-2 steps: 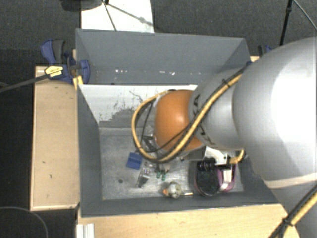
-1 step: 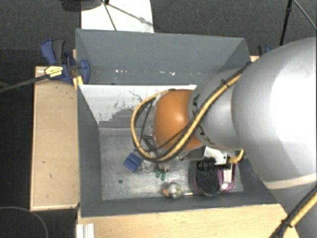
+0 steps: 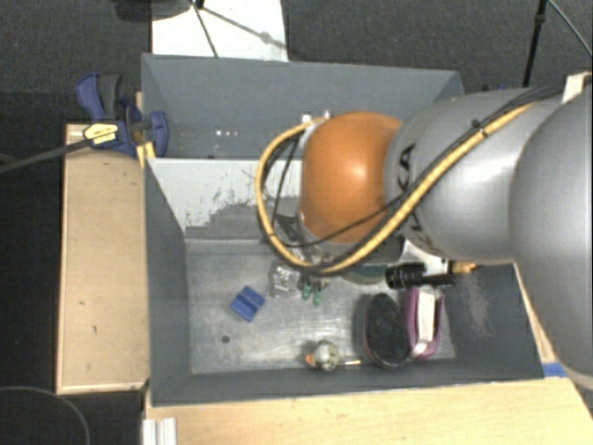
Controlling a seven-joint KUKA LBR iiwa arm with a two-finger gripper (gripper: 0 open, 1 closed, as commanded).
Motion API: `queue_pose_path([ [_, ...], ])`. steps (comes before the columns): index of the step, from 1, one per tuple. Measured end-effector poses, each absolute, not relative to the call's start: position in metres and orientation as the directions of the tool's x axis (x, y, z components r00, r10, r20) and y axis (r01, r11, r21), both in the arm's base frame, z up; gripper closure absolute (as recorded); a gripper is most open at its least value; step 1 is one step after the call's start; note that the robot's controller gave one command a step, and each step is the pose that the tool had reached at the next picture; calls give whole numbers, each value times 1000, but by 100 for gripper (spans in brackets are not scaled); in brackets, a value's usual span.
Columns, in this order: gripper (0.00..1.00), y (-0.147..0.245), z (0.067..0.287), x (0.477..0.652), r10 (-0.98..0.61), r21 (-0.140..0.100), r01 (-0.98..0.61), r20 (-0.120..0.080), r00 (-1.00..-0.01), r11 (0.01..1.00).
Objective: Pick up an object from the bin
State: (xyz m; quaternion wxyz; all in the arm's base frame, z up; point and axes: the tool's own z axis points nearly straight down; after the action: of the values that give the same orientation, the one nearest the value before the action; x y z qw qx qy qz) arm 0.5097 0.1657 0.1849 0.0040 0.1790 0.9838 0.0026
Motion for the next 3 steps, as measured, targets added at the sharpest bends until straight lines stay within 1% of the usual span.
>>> queue_pose_path([
  [1,0,165,180,508,356,2,356,-1,-935,935],
  [2,0,192,74,514,293,-3,293,4,-956,956],
  [3,100,192,79,516,300,1,300,-1,-954,954],
])
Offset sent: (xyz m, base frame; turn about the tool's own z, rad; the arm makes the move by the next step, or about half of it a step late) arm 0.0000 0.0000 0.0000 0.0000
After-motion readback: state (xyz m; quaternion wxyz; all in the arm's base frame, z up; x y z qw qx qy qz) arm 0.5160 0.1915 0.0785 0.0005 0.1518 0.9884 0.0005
